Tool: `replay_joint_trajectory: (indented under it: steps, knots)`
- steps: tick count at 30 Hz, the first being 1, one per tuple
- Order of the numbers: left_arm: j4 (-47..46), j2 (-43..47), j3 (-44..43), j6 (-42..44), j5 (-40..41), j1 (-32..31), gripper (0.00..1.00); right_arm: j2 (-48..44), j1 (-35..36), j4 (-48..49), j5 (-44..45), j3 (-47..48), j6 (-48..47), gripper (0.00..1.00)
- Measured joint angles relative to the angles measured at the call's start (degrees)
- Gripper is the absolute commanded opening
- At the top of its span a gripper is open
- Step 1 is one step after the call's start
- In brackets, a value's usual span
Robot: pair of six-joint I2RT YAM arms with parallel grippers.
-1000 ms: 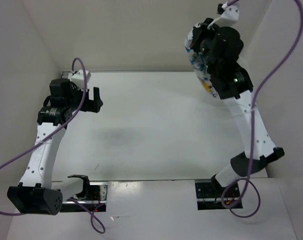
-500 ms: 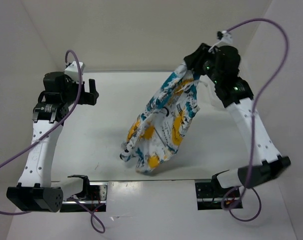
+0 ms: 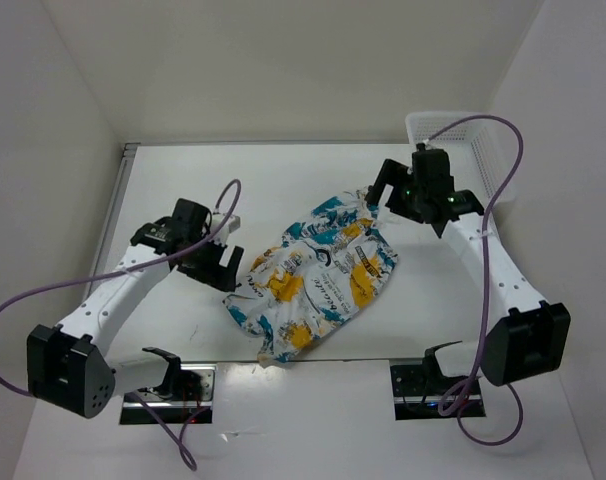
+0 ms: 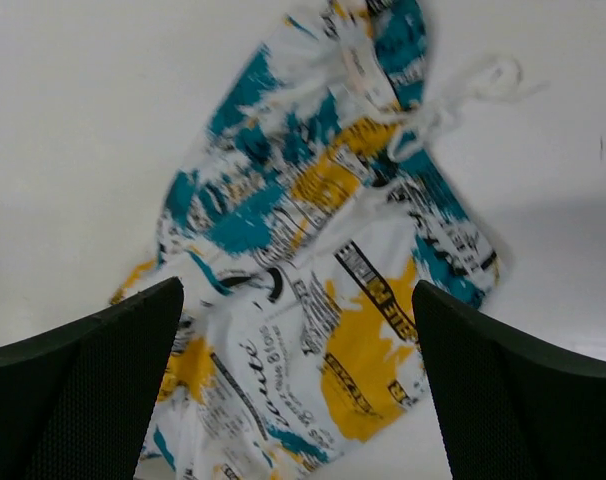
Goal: Fold and stack the shorts
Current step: Move the shorts to the center of the board, then fold the shorts
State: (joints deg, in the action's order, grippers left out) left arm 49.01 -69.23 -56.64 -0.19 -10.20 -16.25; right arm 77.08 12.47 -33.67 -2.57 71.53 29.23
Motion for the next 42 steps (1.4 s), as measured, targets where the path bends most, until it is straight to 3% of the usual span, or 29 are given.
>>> replay_joint_trajectory:
  steps: [7, 14, 17, 18, 19, 20, 21, 22, 23, 24, 25, 27, 29, 30, 31, 35, 38, 42]
  knots:
    - [-1.97, -2.12, 5.11, -0.02, 0.96, -6.49, 0.99, 1.03, 0.0, -0.46, 5.68, -14.29, 2.99, 1.0]
    - [-7.63, -21.92, 2.93, -0.02, 1.77, -8.13, 0.99, 11.02, -0.59, 2.01, 6.88, -15.85, 3.54, 1.0]
    - [-9.77, -25.49, 1.01, -0.07, 2.84, -8.35, 0.99, 14.01, -1.16, 3.63, 6.64, -16.87, 3.58, 0.91]
    - [-11.19, -25.24, 1.01, -0.07, 2.91, -8.35, 0.96, 14.82, -1.36, 3.93, 6.56, -17.03, 3.63, 0.84]
    - [-12.09, -25.18, 1.01, -0.09, 2.95, -8.35, 0.76, 15.52, -1.51, 4.35, 6.47, -17.14, 3.63, 0.79]
    - [-12.79, -25.16, 1.01, -0.22, 2.97, -8.35, 0.64, 16.37, -1.7, 4.87, 6.45, -17.2, 3.74, 0.73]
    - [-13.46, -25.16, 1.01, -0.35, 3.17, -8.35, 0.54, 17.31, -1.9, 5.4, 6.4, -17.27, 3.72, 0.57]
    - [-14.05, -25.16, 1.01, -0.13, 3.37, -8.35, 0.46, 18.01, -2.03, 5.84, 6.45, -17.25, 3.61, 0.48]
    - [-14.45, -25.18, 0.92, -0.22, 3.58, -8.35, 0.28, 18.23, -2.19, 6.38, 6.45, -17.31, 3.69, 0.33]
    - [-14.58, -25.22, 0.68, -0.22, 3.69, -8.33, 0.2, 18.53, -2.25, 6.97, 6.34, -17.33, 3.56, 0.07]
    - [-14.64, -25.55, 0.13, -0.02, 4.02, -8.22, 0.13, 18.84, -2.32, 7.43, 6.14, -17.29, 3.41, 0.0]
    - [-14.73, -26.64, -2.08, 0.07, 5.03, -7.58, 0.12, 19.5, -2.56, 8.11, 4.9, -17.0, 3.85, 0.0]
    - [-15.1, -28.11, -5.75, 0.02, 6.73, -5.73, 0.15, 19.65, -2.67, 8.52, 3.56, -16.87, 3.91, 0.0]
    - [-15.67, -29.0, -8.7, 0.04, 7.61, -3.87, 0.45, 19.65, -2.69, 8.79, 2.6, -16.87, 4.09, 0.0]
    - [-16.15, -29.9, -11.96, 0.39, 8.48, -1.84, 0.58, 19.65, -2.56, 8.87, 1.84, -16.87, 4.31, 0.0]
    - [-19.06, -33.27, -27.02, 0.09, 10.32, 5.25, 0.9, 18.73, -0.31, 9.01, -1.55, -16.87, 6.08, 0.0]
    - [-21.73, -28.33, -26.29, 0.0, 11.13, 6.16, 0.98, 16.94, 1.62, 9.64, -4.55, -16.87, 7.78, 0.0]
    - [-16.24, -13.88, -12.09, 0.0, 8.9, 1.14, 0.99, 15.12, 2.29, 10.58, -6.86, -16.85, 9.33, 0.0]
